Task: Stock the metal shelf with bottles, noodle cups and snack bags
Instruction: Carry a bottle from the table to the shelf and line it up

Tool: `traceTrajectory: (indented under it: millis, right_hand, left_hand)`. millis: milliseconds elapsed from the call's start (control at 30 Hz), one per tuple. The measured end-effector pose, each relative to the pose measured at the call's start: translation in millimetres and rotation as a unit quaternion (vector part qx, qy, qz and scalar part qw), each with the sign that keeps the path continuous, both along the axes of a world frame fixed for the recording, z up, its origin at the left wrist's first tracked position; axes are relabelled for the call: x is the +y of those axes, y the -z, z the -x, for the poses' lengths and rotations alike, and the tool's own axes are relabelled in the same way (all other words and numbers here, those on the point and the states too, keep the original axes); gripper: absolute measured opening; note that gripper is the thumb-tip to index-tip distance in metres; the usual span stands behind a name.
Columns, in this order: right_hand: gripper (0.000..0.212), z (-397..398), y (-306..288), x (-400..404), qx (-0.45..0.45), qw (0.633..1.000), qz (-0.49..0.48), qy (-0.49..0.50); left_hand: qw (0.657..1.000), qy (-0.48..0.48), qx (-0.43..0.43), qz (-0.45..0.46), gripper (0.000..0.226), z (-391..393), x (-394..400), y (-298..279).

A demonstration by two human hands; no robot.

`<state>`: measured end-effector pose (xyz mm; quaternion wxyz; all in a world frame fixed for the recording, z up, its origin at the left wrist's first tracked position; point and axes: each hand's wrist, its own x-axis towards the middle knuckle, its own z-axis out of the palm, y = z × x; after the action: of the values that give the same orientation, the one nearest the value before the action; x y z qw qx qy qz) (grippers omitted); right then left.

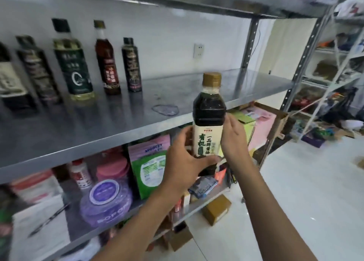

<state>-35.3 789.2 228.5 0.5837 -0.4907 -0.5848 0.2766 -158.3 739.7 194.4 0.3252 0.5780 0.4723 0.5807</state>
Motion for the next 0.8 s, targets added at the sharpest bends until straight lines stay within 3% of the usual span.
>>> traceTrajectory:
  millis: [200, 333, 400, 600, 800]
  right_hand:
    - [0.030, 40.3, -21.2, 74.3, -0.004, 0.996, 0.001, -0.087]
    - [0.037, 54.8, -31.5, 130.9, -0.070, 0.990, 0.018, -0.121]
    - [0.030, 59.0, -33.3, 159.3, -0.085, 0.984, 0.045, -0.149]
    - [0.022, 65.7, -29.3, 238.2, -0.247, 0.949, 0.059, -0.189]
    - [0.026, 68.8, -29.9, 280.3, -0.314, 0.925, 0.046, -0.208]
  left_hand:
    - [0.997, -0.070, -0.025, -0.038, 0.077, 32.4, 53.7, -39.0]
    - [0.990, -0.121, -0.022, -0.062, 0.075, 43.4, 104.2, -59.0]
    - [0.986, -0.152, -0.009, -0.065, 0.075, 49.4, 134.7, -67.9]
    - [0.967, -0.250, 0.023, -0.033, 0.077, 72.7, 225.8, -77.9]
    - [0.948, -0.312, 0.066, 0.001, 0.071, 93.4, 288.7, -70.6]
